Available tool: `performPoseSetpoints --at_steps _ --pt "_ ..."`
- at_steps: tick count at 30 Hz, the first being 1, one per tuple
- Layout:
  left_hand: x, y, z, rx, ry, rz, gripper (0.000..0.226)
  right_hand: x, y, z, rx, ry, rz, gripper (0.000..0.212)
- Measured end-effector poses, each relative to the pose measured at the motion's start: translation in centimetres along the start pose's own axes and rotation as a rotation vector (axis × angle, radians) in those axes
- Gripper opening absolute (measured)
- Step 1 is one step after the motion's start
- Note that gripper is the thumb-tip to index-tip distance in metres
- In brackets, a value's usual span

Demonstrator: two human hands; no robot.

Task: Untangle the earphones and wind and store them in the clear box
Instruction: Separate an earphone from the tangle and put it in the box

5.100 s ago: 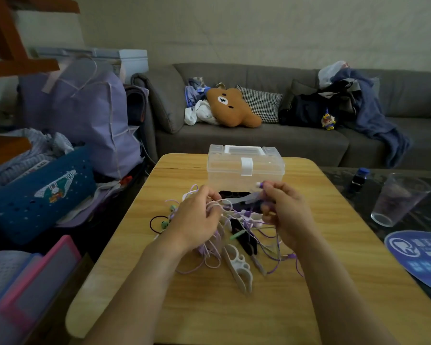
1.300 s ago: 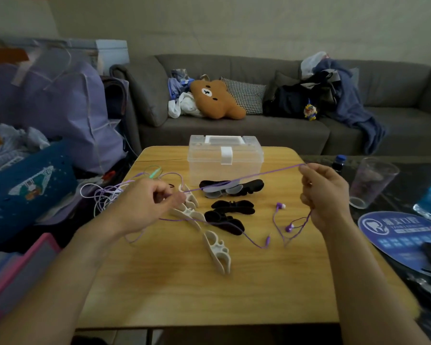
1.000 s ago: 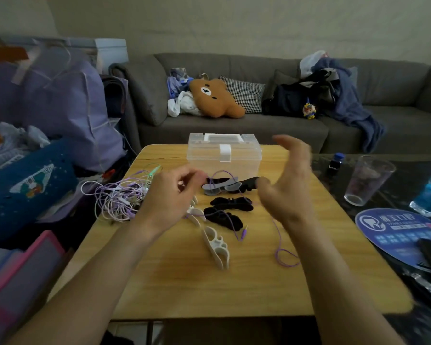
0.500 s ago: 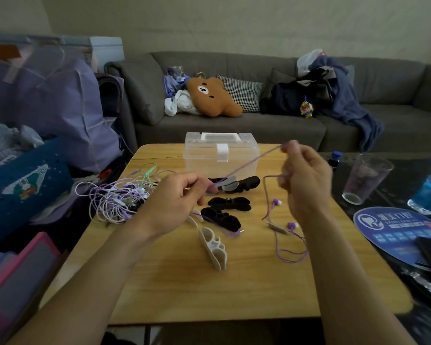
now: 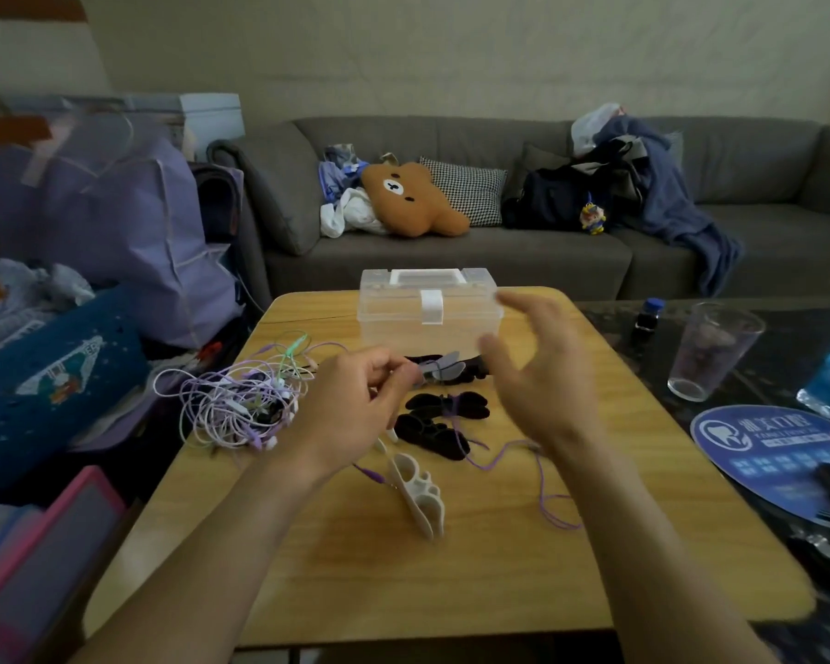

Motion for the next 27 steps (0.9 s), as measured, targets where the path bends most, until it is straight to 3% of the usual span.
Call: performPoseSetpoints --at_steps 2,4,9,13,18,20,23,27 --pt "0.5 0.0 0.2 0.005 -0.015 0.020 0.017 2.3 -1.5 1.5 -0.021 -0.310 -0.131 0.043" --pt "0.6 -0.4 0.3 -0.017 -0.016 0.031 0.018 3.7 -2.0 2.6 0.059 -0.440 -0.238 0.032" --pt "0.1 -0.8 0.4 -0.047 -0.012 0.029 0.022 2.8 -1.3 1.2 0.086 -0.311 -0.165 0.008" --pt "-0.1 -0.7 0.7 -0.123 -0.104 0.090 0.029 0.7 0.8 -0.3 0.239 -0.007 -0.185 0.011" --pt "0.4 -0.9 1.1 -0.432 -0.269 0.406 0.031 -0.7 2.0 -0.8 0.319 0.118 -0.206 0.016" --pt "0.3 -0.5 1.2 -0.567 -0.286 0.664 0.023 -0.3 2.4 -0.6 0.340 0.047 -0.124 0.018" --pt "0.0 -0.2 1.0 -0.610 -0.273 1.009 0.013 0.9 2.7 0.1 0.333 -0.144 0.057 0.020" --pt "0.0 -0.8 0.5 -0.677 -0.066 1.122 0.020 3.2 1.2 1.7 0.159 -0.478 0.265 0.023"
Point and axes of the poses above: each hand's wrist, its own z-axis away from the middle knuckle, its own x-axis out of the palm, y = z × x, the point moved 4 cm from there along -z, towards the middle knuckle, and after that the axes turned 10 degrees about y, right-handed, at the moved point
